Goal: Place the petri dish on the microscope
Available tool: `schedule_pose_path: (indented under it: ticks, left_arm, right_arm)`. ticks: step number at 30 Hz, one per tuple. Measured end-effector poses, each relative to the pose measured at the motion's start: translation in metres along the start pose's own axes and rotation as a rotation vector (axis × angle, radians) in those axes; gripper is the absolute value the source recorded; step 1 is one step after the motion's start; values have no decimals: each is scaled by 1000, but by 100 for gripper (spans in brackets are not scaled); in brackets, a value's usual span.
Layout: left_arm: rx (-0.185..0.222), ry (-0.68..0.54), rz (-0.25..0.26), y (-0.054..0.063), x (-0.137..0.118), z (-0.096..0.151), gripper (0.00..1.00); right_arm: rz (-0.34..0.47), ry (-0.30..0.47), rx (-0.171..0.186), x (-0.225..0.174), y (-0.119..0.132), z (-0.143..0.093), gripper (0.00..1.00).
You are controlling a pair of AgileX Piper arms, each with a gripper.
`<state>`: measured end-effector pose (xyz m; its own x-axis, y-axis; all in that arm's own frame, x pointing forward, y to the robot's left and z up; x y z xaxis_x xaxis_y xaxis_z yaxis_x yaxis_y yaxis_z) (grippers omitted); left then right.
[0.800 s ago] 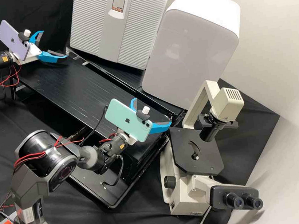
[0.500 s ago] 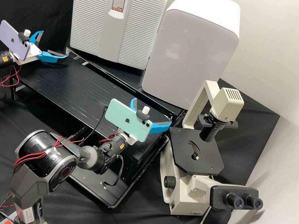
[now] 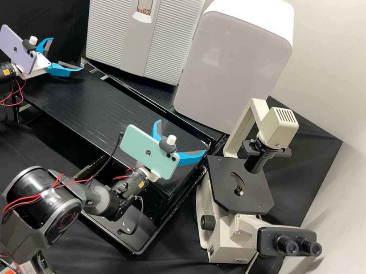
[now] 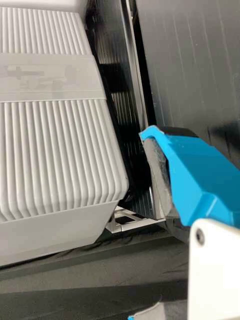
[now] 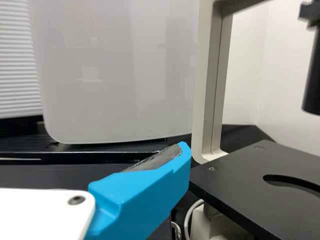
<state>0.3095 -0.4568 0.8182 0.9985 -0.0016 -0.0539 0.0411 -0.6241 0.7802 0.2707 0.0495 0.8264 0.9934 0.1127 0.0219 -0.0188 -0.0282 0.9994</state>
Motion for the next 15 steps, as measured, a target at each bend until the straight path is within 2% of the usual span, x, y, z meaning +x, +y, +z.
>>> schedule_pose_path:
  ticks: [8,15]
  left_arm:
    - [0,0,0,0,0,0,100]
    - [0,0,0,0,0,0,100]
  right_arm:
    - [-5,51,17,-23,-10,-3,100]
    - [-90,54,11,-32,-31,-3,100]
